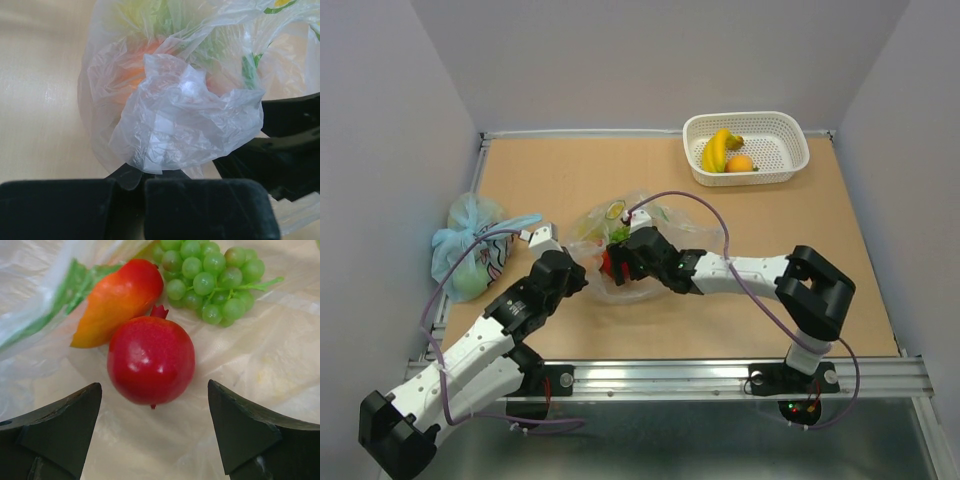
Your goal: Untie the knot of the plastic bag and take out the fruit
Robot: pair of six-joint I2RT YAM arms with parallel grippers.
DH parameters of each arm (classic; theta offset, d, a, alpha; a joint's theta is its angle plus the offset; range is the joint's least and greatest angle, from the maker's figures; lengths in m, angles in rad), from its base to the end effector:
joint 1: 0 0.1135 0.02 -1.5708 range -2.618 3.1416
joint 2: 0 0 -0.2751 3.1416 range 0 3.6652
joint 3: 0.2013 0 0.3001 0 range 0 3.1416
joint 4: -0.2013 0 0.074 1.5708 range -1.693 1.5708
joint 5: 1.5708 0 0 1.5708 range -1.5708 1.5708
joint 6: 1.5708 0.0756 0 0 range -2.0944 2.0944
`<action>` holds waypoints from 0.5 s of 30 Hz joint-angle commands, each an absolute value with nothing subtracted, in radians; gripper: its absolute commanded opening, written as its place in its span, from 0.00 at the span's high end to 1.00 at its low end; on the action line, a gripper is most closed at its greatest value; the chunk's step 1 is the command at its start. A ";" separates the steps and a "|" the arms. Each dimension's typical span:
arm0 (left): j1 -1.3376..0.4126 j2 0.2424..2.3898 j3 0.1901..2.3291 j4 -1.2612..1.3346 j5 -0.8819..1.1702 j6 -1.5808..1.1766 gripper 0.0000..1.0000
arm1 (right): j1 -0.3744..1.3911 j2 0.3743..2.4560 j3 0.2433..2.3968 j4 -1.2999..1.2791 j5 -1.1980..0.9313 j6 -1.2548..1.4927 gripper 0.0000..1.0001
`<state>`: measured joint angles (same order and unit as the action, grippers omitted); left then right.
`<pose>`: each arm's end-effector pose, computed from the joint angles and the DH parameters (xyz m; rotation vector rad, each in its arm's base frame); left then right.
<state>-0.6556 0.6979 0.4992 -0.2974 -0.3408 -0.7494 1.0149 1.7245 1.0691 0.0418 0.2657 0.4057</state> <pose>0.2033 -0.1245 0.2219 -0.3085 2.0541 -0.5241 0.2554 0.3734 0.1691 -0.5149 2.1469 0.5220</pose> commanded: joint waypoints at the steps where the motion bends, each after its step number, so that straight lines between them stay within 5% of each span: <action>1: -0.664 0.680 0.489 -0.293 -0.362 -0.756 1.00 | 1.014 1.792 1.137 0.130 0.316 0.460 0.08; 15: -0.670 0.681 0.491 -0.301 -0.382 -0.764 1.00 | 1.009 1.905 1.132 0.322 0.353 0.371 0.11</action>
